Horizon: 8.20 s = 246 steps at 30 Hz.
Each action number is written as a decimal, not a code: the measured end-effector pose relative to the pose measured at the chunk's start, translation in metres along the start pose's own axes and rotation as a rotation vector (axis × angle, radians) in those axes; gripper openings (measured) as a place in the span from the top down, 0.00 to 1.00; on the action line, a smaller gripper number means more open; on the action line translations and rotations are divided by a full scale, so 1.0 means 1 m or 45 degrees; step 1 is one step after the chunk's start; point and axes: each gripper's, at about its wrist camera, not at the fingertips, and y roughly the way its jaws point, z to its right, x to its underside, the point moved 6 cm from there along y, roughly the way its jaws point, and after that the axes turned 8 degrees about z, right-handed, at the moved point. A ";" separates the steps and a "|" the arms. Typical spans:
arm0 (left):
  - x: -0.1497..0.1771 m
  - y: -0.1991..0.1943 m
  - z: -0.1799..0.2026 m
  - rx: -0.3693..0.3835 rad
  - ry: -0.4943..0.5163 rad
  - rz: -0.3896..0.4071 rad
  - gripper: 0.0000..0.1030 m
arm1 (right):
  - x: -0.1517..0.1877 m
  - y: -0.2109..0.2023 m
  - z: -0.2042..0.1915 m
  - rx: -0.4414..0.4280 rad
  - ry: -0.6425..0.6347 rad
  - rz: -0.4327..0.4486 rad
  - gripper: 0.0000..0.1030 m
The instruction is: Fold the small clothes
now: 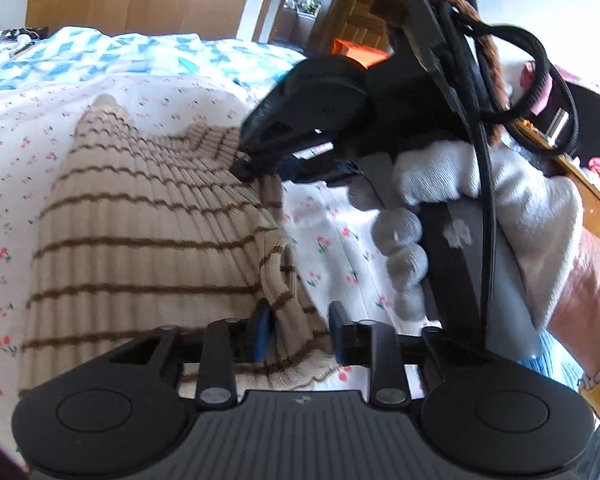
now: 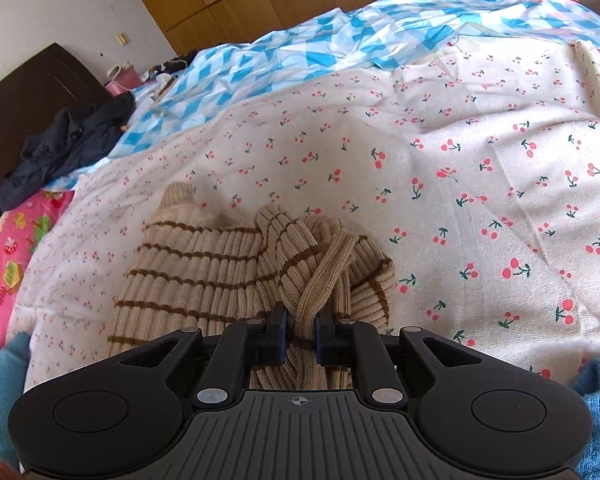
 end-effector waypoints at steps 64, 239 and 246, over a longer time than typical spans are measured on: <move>-0.027 -0.003 -0.068 -0.271 0.193 -0.015 0.45 | 0.026 -0.020 0.040 -0.124 0.415 0.341 0.66; 0.074 -0.090 -0.069 -0.379 0.173 -0.094 0.22 | 0.202 -0.144 -0.062 0.303 -0.128 0.246 0.69; 0.074 -0.091 -0.069 -0.373 0.165 -0.088 0.22 | 0.203 -0.145 -0.063 0.320 -0.136 0.253 0.67</move>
